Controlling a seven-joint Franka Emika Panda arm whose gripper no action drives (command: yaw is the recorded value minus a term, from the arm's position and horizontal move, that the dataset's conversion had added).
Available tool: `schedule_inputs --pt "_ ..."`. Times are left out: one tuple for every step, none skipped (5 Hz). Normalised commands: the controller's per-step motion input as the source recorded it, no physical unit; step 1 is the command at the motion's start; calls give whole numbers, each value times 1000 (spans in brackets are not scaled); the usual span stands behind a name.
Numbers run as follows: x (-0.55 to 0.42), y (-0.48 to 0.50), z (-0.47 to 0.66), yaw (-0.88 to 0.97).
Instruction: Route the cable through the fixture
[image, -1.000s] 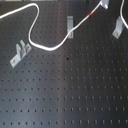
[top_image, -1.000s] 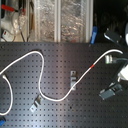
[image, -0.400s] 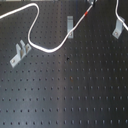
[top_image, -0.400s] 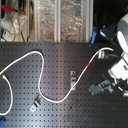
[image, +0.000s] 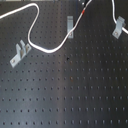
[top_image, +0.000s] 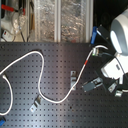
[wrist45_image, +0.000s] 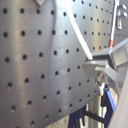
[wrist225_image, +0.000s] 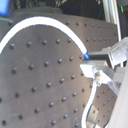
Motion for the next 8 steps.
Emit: schedule_inputs --pt "187 -561 125 94" --pt "-20 28 0 0" --pt "77 261 15 209" --pt "184 369 153 271" --pt "147 237 -1 351" --pt "18 9 0 0" --pt "259 172 56 440" --pt "57 102 72 771"
